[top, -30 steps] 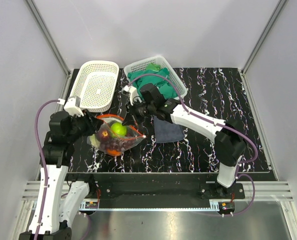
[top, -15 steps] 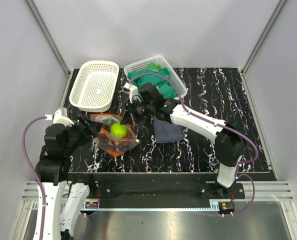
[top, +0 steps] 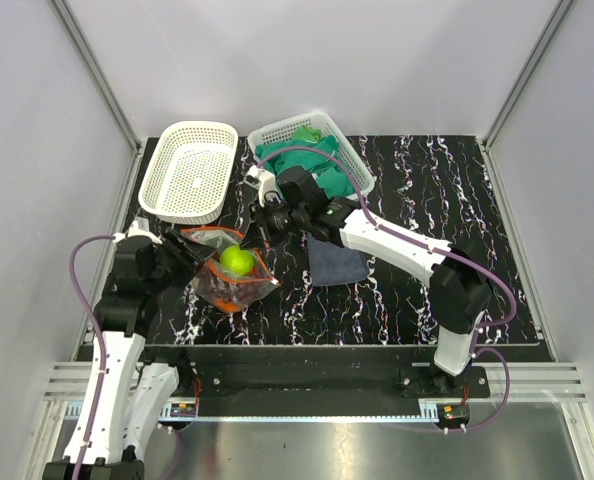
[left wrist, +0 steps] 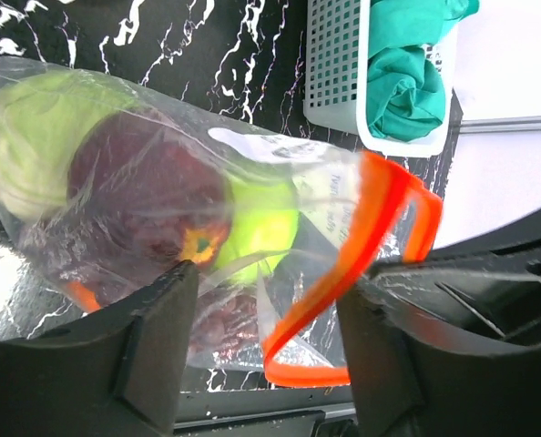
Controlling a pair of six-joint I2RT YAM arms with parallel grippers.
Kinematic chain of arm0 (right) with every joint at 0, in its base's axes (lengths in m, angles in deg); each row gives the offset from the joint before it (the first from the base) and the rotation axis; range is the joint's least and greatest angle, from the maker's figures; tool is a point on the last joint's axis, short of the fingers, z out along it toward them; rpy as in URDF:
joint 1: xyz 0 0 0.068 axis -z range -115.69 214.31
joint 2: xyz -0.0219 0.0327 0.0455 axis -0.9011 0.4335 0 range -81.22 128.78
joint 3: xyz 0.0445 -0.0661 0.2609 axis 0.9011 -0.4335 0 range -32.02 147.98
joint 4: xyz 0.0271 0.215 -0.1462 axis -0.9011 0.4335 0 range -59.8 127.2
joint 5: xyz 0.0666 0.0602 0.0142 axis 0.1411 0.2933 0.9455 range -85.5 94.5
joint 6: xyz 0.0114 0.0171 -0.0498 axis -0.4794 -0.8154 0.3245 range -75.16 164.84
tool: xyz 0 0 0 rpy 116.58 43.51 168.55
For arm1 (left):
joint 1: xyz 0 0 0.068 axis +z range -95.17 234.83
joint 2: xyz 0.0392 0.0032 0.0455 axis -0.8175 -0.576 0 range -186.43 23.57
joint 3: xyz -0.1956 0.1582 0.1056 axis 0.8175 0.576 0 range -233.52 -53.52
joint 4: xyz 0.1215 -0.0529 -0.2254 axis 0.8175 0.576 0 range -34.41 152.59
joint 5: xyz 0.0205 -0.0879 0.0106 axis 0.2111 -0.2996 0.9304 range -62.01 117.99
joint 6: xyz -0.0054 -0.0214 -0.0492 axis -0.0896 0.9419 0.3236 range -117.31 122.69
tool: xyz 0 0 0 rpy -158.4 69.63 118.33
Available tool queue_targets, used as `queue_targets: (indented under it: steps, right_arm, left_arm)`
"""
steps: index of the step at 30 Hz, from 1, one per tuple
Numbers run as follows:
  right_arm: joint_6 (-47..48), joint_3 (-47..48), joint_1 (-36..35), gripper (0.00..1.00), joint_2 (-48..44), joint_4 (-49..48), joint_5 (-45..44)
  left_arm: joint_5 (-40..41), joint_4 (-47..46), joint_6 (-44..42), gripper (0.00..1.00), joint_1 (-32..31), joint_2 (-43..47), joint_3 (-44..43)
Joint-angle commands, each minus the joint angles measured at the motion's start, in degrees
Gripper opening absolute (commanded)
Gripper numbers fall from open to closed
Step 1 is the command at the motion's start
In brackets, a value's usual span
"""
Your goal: Open the zip-top bag and remove the fake food
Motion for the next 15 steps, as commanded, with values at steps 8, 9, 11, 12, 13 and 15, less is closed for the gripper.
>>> queue_targets:
  steps: [8,9,11,12,13,15]
  right_arm:
    - [0.4,1.6,-0.7,0.0,-2.1,-2.8,-0.9]
    - [0.5,1.5,-0.7,0.0,-2.3,-2.9,-1.0]
    - [1.0,1.4,-0.8,0.0,-2.4,-2.9,-1.3]
    - [1.2,1.4,-0.7,0.0,-2.3,-2.8,-1.7]
    - [1.4,1.5,-0.7,0.0,-2.0,-2.9,-1.7]
    - [2.2,1.8,-0.7,0.0,-1.5,-2.9,-1.7]
  left_arm:
    - [1.6,-4.8,-2.5,0.03,-0.3,4.9,2.7]
    - [2.5,-2.6,-3.2,0.0,-0.3,5.2,2.0]
    - [4.6,-0.1,-3.6,0.0,-0.3,6.4,-0.2]
    - [4.9,2.2,-4.3,0.0,-0.2,6.8,-1.0]
    - [5.2,3.4,-4.8,0.0,-0.3,7.1,-2.8]
    - [6.0,7.4,-5.8,0.0,-0.2,7.4,-4.9]
